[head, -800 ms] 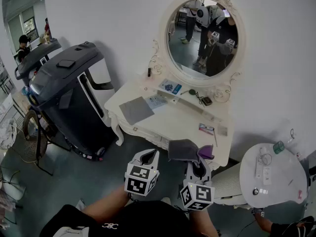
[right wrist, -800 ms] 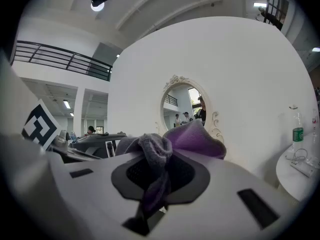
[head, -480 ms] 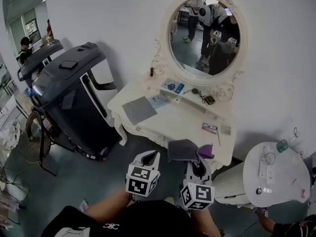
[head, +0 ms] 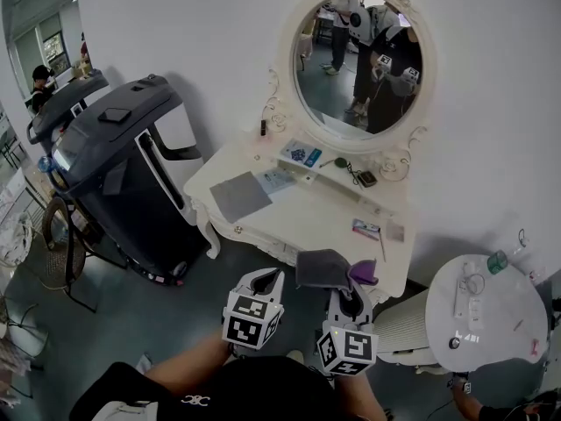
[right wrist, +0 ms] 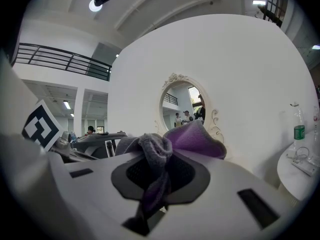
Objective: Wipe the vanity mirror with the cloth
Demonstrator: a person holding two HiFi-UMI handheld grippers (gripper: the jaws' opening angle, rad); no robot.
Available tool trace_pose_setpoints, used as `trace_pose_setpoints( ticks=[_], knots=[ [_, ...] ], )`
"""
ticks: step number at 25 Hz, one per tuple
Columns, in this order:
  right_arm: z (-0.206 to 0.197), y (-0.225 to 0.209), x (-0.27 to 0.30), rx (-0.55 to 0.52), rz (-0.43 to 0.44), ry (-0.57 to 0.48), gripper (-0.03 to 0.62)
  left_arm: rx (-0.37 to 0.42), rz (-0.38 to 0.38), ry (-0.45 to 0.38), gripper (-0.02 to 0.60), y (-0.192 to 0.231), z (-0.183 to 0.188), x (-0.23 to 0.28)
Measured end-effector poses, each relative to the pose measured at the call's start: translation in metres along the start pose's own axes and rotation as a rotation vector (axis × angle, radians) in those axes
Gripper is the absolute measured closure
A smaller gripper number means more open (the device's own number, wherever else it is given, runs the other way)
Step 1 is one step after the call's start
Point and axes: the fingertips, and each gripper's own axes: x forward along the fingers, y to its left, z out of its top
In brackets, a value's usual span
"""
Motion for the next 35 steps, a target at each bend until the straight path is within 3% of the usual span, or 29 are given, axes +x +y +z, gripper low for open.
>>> trace_pose_setpoints(
  ticks=[11,19,27,35],
  knots=[
    [0.006,-0.061,0.016,0.031,0.013,0.005,0.542,0.041,0.011,0.038,0.581,-0.042,0.017,0.048],
    [0.010,-0.109,0.043,0.088,0.000,-0.007,0.542,0.112,0.025,0.064,0.581,-0.068,0.025,0.076],
    [0.000,-0.081,0.090,0.054,0.030,0.038,0.542,0.083,0.017,0.068,0.581,-0.027,0.027,0.100],
    [0.013,-0.030,0.162,-0.002,-0.036,0.038,0.542,0.048,-0.064,0.021,0.582,0.066,0.064,0.130]
  ],
)
